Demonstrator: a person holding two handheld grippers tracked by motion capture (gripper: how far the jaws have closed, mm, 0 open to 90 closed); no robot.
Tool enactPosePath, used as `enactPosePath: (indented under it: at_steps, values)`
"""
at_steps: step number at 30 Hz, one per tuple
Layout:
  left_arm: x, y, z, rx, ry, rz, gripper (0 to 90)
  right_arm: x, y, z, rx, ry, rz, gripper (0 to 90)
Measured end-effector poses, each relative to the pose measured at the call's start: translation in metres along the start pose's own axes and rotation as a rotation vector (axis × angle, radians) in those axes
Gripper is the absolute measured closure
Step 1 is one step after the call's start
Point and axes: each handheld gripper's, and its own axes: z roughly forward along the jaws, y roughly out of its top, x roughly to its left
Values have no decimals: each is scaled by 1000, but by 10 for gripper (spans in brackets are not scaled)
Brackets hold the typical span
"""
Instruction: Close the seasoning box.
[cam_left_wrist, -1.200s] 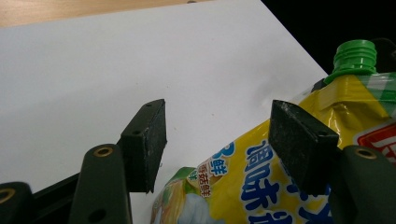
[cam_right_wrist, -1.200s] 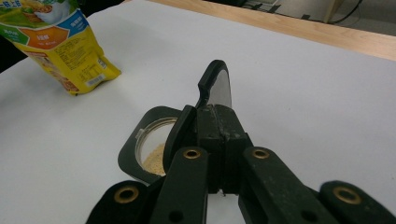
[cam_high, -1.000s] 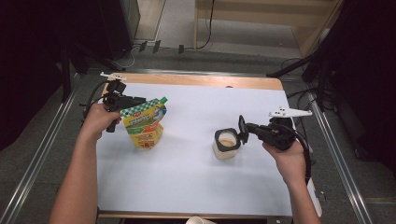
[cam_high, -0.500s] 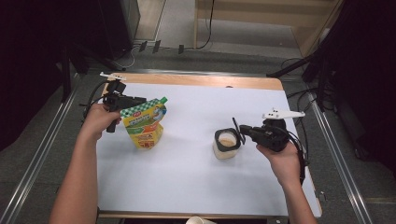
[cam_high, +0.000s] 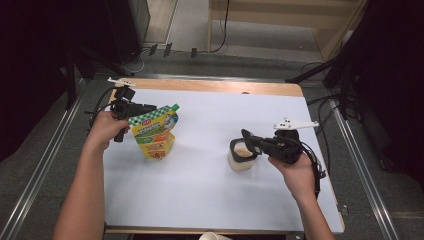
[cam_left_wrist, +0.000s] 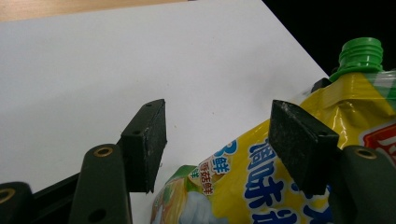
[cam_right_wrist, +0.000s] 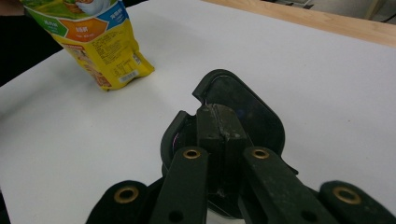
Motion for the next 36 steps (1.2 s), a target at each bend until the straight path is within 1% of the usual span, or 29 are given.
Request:
enactPosePath:
  at_steps: [4, 12, 19, 22, 23, 24, 27, 30, 33, 36]
  values:
    - [1, -1, 2, -2, -13, -7, 380, 2, -1, 4, 11, 6, -5, 900]
    - [1, -2, 6, 18, -3, -4, 380, 2, -5, 12, 21, 8, -11, 900]
    - [2, -2, 7, 18, -5, -6, 380, 4, -8, 19, 33, 13, -17, 900]
    - [2, -2, 7, 14, -6, -5, 380, 7, -10, 27, 54, 18, -30, 900]
    - [2, -2, 7, 14, -6, -5, 380, 7, -10, 27, 54, 18, -30, 900]
    - [2, -2, 7, 15, -4, -6, 381, 9, -11, 30, 62, 20, -40, 900]
    - [3, -2, 7, 17, 0, -6, 380, 9, -11, 32, 64, 23, -41, 900]
    - [3, -2, 6, 11, -4, -9, 381, 10, -14, 38, 78, 22, -51, 900]
    - [3, -2, 6, 7, -2, -12, 380, 10, -15, 40, 73, 27, -52, 900]
    - [3, -2, 7, 19, 1, -8, 381, 11, -15, 40, 66, 31, -51, 900]
